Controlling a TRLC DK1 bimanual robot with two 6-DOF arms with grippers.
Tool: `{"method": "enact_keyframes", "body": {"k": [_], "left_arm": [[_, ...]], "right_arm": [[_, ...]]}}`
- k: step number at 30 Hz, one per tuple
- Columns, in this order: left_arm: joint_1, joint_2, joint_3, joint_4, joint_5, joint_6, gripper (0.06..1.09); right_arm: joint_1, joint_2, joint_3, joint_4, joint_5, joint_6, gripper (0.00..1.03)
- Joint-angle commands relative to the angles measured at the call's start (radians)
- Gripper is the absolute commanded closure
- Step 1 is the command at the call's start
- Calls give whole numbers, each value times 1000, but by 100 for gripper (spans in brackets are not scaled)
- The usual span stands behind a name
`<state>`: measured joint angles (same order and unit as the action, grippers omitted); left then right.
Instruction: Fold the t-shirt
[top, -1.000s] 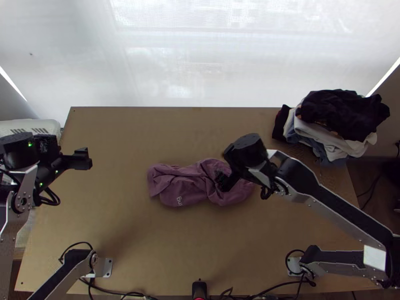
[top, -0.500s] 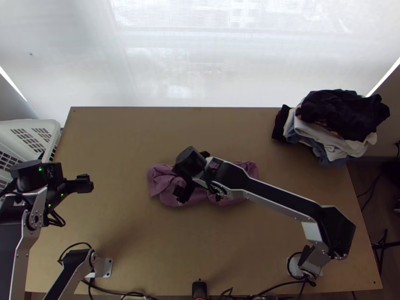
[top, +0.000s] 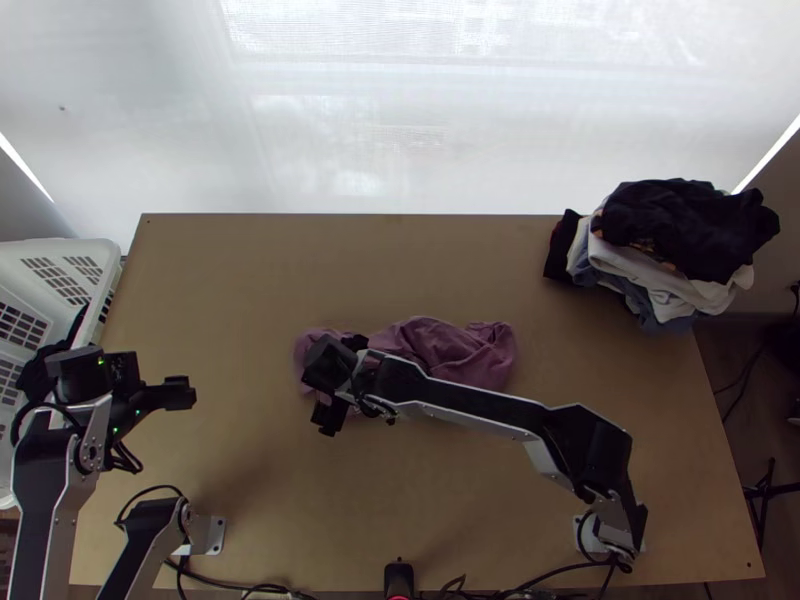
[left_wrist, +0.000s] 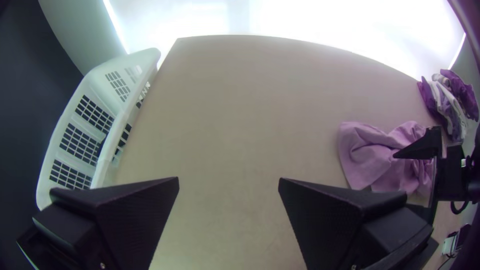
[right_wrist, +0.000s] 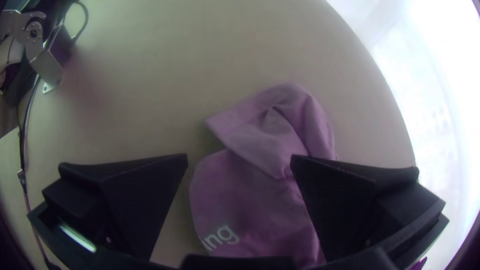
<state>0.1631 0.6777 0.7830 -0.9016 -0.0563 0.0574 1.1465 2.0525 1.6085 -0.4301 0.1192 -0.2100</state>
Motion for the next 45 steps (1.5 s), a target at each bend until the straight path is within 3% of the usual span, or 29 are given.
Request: {"method": "enact_keyframes", "body": {"k": [1, 8, 14, 21, 26, 36, 40, 45], "left_arm": [[13, -36, -67, -3, 0, -1, 12], [13, -44, -105, 3, 3, -1, 12], [13, -44, -119, 10, 4, -1, 12], [13, -40, -126, 23, 10, -1, 12], [12, -24, -114, 38, 23, -2, 12], [10, -24, -110, 43, 29, -7, 12], [12, -33, -116, 40, 29, -8, 12], [15, -41, -130, 40, 29, -8, 12]], "right_arm": [[35, 80, 37, 56, 0, -23, 7], [29, 136, 73, 82, 0, -54, 8], [15, 178, 114, 90, 0, -69, 16], [-10, 184, 125, 99, 0, -88, 59], [-36, 152, 125, 99, 0, -89, 99], [-51, 103, 103, 94, 0, -77, 100], [-44, 103, 100, 87, 0, -77, 78], [-27, 124, 96, 83, -7, -80, 71]]}}
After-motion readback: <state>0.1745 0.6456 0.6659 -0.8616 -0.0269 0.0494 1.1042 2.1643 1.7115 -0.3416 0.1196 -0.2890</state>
